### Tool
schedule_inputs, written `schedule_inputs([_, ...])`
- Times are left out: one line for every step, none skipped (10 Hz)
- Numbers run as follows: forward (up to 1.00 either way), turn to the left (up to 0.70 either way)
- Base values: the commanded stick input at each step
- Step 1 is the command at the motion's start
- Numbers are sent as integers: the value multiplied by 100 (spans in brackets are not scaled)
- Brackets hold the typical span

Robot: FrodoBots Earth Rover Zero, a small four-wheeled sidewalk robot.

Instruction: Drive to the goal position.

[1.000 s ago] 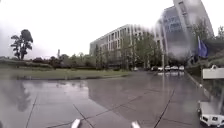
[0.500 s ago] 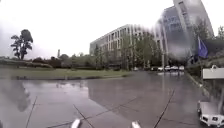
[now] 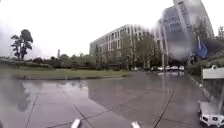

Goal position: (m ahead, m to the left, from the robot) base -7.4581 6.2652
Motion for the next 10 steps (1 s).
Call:
schedule_inputs([5, 0])
schedule_inputs([5, 0])
schedule_inputs([5, 0])
schedule_inputs([5, 0])
schedule_inputs([5, 0])
schedule_inputs([5, 0])
schedule_inputs([5, 0])
schedule_inputs([5, 0])
schedule_inputs([5, 0])
schedule_inputs([5, 0])
